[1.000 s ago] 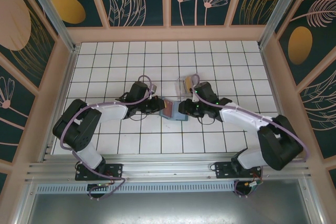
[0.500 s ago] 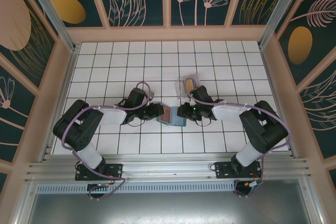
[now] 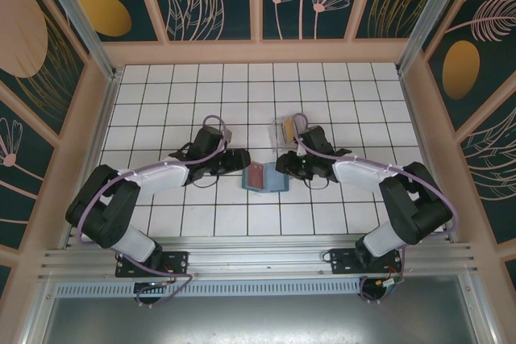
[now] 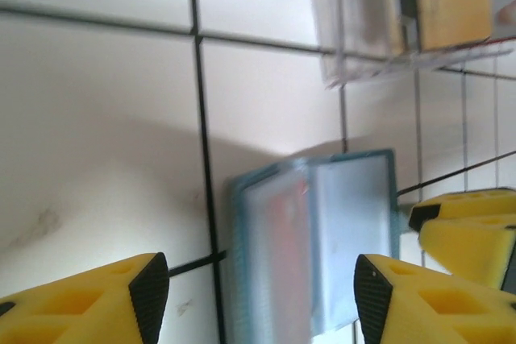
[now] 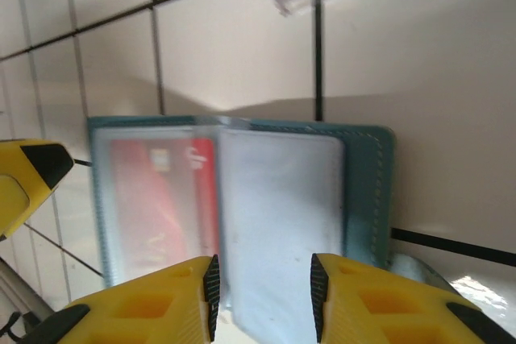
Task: Put the credit cards into the card holder
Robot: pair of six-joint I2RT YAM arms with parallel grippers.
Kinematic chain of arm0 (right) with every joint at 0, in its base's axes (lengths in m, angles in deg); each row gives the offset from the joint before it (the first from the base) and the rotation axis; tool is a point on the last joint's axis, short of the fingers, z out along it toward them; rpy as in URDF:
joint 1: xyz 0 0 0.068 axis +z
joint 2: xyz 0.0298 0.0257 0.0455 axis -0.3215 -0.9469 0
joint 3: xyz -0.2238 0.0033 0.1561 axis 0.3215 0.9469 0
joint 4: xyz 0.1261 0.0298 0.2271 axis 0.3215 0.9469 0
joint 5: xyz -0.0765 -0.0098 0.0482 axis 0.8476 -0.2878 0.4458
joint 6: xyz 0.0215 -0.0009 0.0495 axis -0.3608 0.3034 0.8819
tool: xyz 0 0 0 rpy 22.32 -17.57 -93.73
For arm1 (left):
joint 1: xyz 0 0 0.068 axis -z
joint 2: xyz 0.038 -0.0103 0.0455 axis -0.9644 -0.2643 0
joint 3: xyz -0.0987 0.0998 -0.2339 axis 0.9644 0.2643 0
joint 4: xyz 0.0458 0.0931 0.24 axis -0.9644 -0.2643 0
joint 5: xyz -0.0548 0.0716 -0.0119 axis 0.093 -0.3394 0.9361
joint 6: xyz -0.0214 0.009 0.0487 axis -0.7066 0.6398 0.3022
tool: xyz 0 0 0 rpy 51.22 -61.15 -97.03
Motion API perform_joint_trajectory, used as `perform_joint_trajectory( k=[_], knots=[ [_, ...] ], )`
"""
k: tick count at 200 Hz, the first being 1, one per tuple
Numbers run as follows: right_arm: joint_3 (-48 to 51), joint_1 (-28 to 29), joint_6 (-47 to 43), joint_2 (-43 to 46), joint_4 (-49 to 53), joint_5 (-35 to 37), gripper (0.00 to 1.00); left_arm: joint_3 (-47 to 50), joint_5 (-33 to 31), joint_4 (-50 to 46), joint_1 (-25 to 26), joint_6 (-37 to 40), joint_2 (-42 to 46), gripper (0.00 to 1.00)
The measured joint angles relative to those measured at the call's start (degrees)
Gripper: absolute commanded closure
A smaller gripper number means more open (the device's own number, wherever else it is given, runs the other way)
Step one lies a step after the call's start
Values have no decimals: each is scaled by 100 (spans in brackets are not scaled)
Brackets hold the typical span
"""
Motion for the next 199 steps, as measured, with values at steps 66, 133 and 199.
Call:
perform_joint_trajectory(
  k=[66, 133, 199],
  knots=[
    [-59, -1154, 4, 721, 4, -72, 62, -1895, -234, -682, 0, 586, -627, 34],
    [59, -2120, 81, 629, -564, -289, 62, -4511, 153, -1106, -282, 1060, -2916, 34],
    [216, -2116, 372, 9, -1349, -627, 59, -6546, 1239, -1213, -483, 890, -4887, 36]
  ],
)
